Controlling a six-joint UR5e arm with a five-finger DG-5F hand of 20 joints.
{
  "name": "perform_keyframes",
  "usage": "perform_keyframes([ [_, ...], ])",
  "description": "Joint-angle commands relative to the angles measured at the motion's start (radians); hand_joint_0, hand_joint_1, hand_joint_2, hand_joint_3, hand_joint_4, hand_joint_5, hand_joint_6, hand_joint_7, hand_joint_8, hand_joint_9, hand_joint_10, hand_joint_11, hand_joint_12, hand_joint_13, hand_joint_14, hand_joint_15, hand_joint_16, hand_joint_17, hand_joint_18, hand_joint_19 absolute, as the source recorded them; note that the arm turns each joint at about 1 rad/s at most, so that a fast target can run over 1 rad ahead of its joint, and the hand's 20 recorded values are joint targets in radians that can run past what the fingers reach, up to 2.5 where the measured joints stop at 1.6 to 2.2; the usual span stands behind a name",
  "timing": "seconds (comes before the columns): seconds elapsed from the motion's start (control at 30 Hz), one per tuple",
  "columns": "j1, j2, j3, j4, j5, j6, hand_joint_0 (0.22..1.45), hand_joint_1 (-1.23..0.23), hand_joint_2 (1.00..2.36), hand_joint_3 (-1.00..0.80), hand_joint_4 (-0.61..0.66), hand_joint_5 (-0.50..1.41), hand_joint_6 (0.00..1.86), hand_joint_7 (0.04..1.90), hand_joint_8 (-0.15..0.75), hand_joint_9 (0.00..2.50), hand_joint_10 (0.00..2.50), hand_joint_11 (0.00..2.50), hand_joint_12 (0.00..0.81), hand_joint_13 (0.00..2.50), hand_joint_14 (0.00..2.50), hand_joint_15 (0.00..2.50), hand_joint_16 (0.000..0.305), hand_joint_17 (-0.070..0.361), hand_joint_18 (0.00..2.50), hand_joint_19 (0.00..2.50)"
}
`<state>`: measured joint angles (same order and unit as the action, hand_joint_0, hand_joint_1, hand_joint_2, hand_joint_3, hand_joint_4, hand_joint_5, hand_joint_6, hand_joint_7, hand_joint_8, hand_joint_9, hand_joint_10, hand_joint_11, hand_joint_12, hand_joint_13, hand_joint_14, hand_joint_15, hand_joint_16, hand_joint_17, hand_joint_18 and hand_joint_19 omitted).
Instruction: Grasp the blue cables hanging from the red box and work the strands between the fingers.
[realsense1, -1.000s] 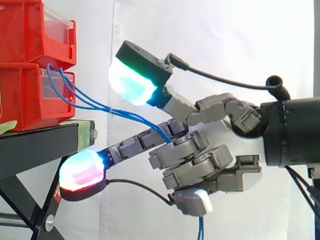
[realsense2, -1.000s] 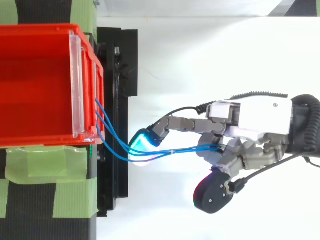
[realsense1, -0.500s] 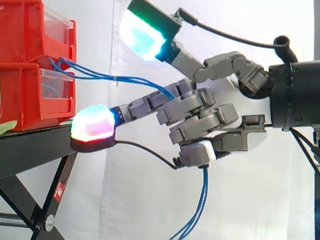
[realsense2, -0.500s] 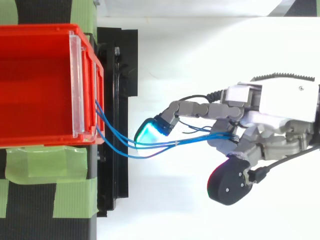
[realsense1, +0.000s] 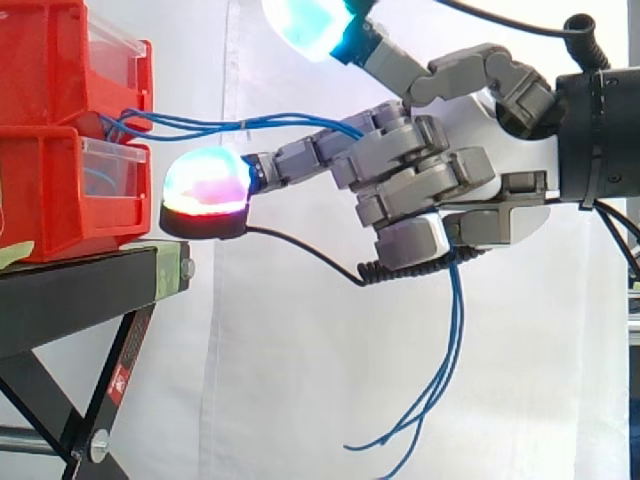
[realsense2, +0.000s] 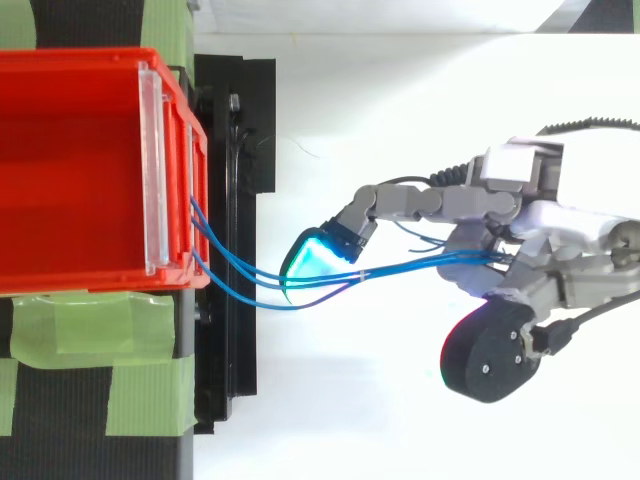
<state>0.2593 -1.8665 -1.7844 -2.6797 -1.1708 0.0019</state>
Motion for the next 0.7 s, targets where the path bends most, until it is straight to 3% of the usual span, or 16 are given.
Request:
perform_keyframes([
  [0.0, -0.002, 0.007, 0.002, 0.003, 0.0, 0.0, 0.79, -0.55, 1.0, -1.0, 0.21, 0.13, 0.0, 1.13, 0.351, 1.18, 2.5, 2.1, 0.507, 1.55, 2.5, 1.25, 0.073, 0.163, 1.78, 0.68],
  [0.1, -0.003, 0.006, 0.005, 0.003, 0.017, 0.0, 0.79, -0.55, 1.0, -1.0, 0.21, 0.14, 0.0, 1.13, 0.351, 1.18, 2.5, 2.1, 0.507, 1.55, 2.5, 1.25, 0.073, 0.163, 1.78, 0.68],
  [0.27, -0.003, 0.006, 0.005, 0.006, 0.074, 0.026, 0.79, -0.55, 1.0, -1.0, 0.2, 0.16, 0.0, 1.14, 0.351, 1.18, 2.5, 2.1, 0.507, 1.55, 2.5, 1.25, 0.073, 0.163, 1.78, 0.68],
  [0.3, -0.005, 0.006, 0.005, 0.009, 0.106, 0.059, 0.79, -0.55, 1.0, -1.0, 0.2, 0.16, 0.0, 1.14, 0.351, 1.18, 2.5, 2.1, 0.507, 1.55, 2.5, 1.25, 0.073, 0.163, 1.78, 0.68],
  [0.67, -0.008, 0.006, 0.037, -0.005, 0.106, 0.063, 0.79, -0.57, 1.0, -1.0, 0.17, 0.28, 0.01, 1.16, 0.351, 1.18, 2.5, 2.1, 0.507, 1.55, 2.5, 1.25, 0.073, 0.163, 1.78, 0.68],
])
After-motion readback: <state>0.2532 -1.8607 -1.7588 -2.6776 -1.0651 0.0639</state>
